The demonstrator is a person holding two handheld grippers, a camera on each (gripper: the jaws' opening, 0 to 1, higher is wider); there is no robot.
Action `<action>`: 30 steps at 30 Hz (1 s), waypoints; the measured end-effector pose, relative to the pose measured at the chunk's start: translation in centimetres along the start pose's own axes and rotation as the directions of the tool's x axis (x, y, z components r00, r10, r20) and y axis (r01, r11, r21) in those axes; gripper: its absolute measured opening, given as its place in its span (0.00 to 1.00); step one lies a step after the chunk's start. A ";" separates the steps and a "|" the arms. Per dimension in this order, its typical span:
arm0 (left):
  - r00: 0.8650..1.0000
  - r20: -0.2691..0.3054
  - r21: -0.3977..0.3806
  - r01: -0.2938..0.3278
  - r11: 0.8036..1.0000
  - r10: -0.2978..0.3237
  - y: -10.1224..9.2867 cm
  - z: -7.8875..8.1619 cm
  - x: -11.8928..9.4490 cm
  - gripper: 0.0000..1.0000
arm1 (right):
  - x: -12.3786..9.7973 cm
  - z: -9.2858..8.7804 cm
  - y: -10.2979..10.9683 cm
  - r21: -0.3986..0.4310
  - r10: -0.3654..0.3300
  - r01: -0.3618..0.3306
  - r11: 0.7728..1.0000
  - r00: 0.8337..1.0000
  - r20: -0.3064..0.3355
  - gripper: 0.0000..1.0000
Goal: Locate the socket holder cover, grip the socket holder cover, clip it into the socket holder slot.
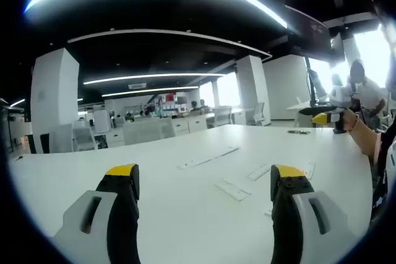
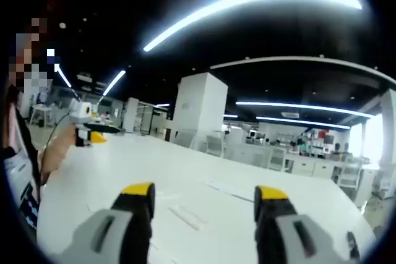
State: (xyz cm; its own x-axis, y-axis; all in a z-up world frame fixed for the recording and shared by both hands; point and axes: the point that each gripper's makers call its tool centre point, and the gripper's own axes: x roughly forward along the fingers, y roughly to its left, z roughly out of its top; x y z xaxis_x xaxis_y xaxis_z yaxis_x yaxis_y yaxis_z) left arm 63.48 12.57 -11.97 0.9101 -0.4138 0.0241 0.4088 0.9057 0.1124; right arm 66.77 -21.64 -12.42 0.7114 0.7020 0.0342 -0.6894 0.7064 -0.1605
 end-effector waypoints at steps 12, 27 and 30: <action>1.000 0.003 0.000 0.005 1.000 -0.005 0.1 0.2 -0.1 0.86 | 0.0 0.6 0.2 -0.003 -0.002 0.002 1.000 0.999 0.033 0.72; 1.000 -0.002 0.007 -0.008 1.000 0.008 0.5 0.2 -0.1 0.85 | 0.1 0.1 -0.1 -0.016 -0.010 0.010 1.000 1.000 0.012 0.70; 1.000 0.006 0.006 -0.006 1.000 0.006 0.4 0.4 -0.2 0.86 | 0.1 -0.1 0.1 -0.012 -0.002 0.002 1.000 1.000 0.009 0.70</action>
State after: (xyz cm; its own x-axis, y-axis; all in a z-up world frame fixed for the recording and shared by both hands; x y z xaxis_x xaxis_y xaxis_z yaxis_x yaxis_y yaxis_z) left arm 63.44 12.98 -11.54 0.9122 -0.4086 0.0308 0.4027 0.9078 0.1177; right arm 66.81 -21.52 -12.49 0.7117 0.7012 0.0430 -0.6860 0.7068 -0.1727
